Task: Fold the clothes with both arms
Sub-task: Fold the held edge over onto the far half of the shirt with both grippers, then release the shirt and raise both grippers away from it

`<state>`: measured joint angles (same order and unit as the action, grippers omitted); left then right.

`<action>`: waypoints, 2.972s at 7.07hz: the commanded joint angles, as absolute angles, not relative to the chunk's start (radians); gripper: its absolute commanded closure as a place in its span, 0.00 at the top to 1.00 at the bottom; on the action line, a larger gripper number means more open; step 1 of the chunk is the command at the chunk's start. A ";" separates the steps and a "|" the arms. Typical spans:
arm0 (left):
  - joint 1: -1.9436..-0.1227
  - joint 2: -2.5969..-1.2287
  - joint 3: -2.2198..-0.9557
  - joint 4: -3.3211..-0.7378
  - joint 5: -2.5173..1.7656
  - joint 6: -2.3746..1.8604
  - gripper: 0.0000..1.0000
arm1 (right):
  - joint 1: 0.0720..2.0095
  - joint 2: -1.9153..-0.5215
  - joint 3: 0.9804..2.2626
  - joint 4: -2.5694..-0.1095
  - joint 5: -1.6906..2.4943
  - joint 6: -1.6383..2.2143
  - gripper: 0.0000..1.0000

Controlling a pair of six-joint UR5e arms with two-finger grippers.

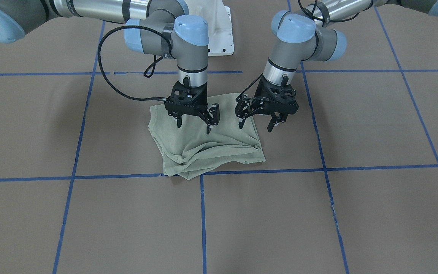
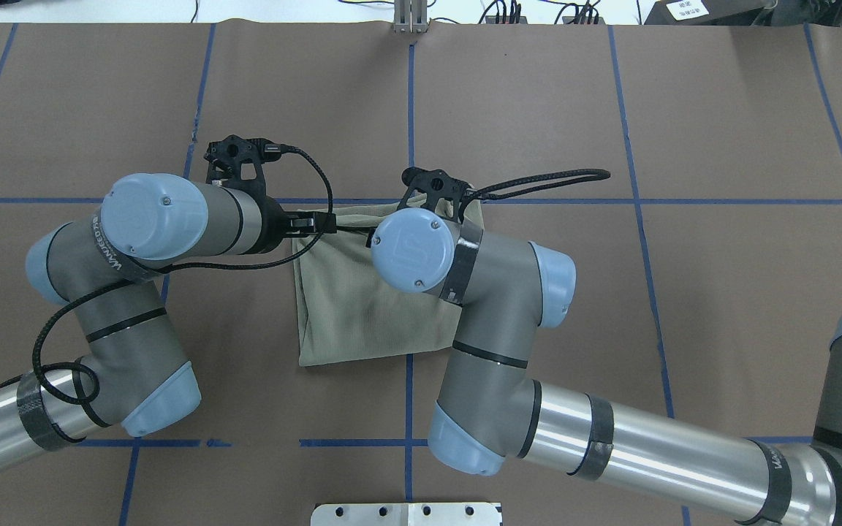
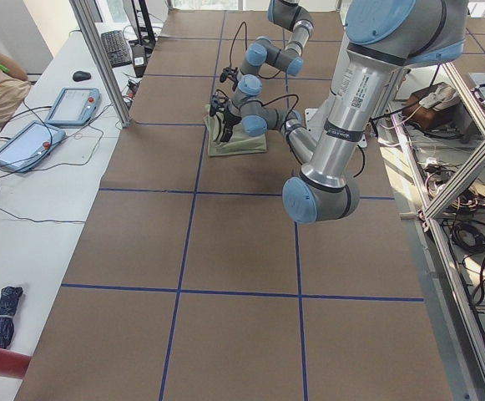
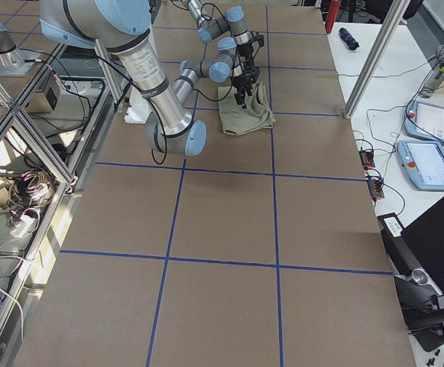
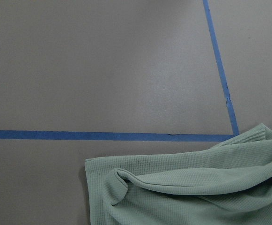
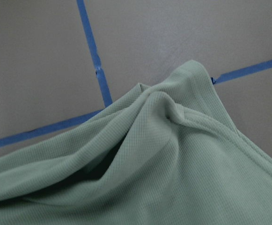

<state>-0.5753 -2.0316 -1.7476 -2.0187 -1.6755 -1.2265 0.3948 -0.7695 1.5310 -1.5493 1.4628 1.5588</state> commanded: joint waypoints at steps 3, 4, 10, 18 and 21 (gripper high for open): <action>-0.575 -2.031 -1.749 -2.019 -1.680 -1.227 1.00 | 0.458 -0.749 1.390 -1.542 1.430 1.415 1.00; -0.575 -2.029 -1.750 -2.019 -1.680 -1.229 1.00 | 0.497 -0.718 1.314 -1.540 1.433 1.398 1.00; -0.560 -2.045 -1.688 -2.008 -1.669 -1.236 1.00 | 0.735 -0.666 1.277 -1.534 1.698 1.235 1.00; -0.619 -2.155 -1.399 -2.017 -1.531 -1.207 1.00 | 0.729 -0.721 1.368 -1.534 1.706 1.235 1.00; -0.721 -2.157 -1.408 -2.016 -1.575 -1.022 1.00 | 0.730 -0.730 1.370 -1.529 1.718 1.200 1.00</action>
